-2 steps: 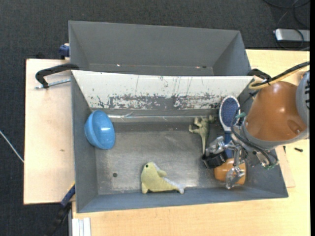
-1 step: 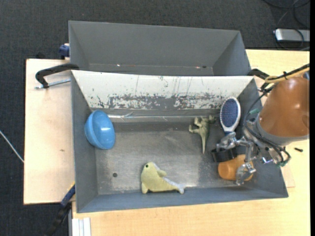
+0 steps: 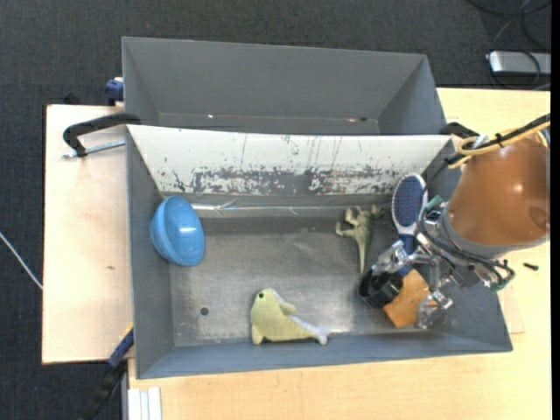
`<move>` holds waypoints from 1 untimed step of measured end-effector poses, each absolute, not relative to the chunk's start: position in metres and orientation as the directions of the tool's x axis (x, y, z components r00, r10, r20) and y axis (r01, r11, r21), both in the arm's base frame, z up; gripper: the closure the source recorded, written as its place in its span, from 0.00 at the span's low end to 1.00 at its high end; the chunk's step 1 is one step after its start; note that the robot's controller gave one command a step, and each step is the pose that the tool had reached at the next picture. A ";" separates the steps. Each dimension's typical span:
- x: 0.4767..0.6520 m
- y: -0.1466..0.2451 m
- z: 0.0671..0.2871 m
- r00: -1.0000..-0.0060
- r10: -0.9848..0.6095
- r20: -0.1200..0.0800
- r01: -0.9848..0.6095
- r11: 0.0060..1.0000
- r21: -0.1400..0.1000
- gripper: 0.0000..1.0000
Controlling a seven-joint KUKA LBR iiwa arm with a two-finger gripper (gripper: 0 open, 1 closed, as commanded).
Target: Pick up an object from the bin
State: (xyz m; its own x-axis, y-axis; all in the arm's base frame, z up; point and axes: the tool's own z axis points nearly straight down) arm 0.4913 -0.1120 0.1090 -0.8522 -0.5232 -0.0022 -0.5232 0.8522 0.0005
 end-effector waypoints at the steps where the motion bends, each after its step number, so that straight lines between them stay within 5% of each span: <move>1: 0.493 -0.124 0.093 -0.841 -0.541 0.000 -0.541 0.841 0.006 0.00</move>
Offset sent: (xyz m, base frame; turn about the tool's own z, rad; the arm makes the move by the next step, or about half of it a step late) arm -0.0001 -0.0263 -0.0390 -0.0248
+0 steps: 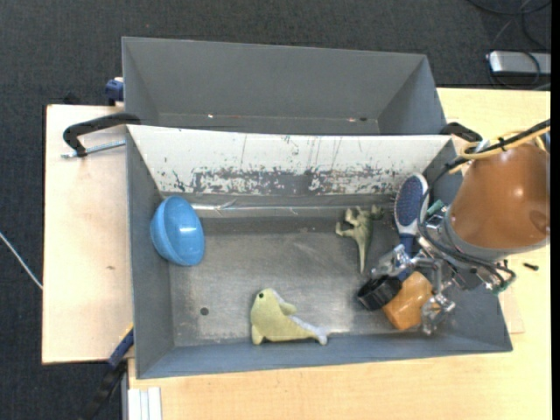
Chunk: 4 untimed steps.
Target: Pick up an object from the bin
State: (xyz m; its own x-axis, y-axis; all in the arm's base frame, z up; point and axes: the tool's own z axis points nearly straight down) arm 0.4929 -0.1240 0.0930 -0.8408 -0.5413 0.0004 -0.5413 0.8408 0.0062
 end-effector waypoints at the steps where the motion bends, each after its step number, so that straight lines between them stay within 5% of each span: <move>1: 0.494 -0.125 0.091 -0.812 -0.583 -0.001 -0.583 0.812 0.008 0.00; 2: 0.494 -0.126 0.091 -0.814 -0.581 -0.001 -0.581 0.814 0.009 1.00; 4: 0.495 -0.121 0.121 -0.813 -0.583 -0.006 -0.583 0.813 -0.001 1.00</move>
Offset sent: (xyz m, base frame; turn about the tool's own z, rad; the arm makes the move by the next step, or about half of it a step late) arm -0.0022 -0.0171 -0.0230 -0.0651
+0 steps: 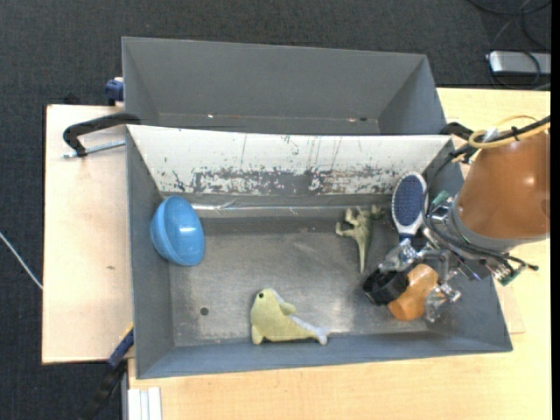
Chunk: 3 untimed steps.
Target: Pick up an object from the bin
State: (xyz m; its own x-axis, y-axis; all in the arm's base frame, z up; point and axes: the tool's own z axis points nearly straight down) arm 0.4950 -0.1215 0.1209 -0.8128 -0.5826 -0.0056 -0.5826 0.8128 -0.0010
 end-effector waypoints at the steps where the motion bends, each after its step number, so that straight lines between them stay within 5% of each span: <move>1: 0.497 -0.117 0.150 -0.812 -0.584 -0.009 -0.584 0.812 0.000 1.00; 3: 0.501 -0.116 0.199 -0.814 -0.581 -0.008 -0.581 0.814 -0.006 1.00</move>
Offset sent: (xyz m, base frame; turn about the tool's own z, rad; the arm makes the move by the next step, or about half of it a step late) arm 0.0001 -0.0002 0.0266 0.0000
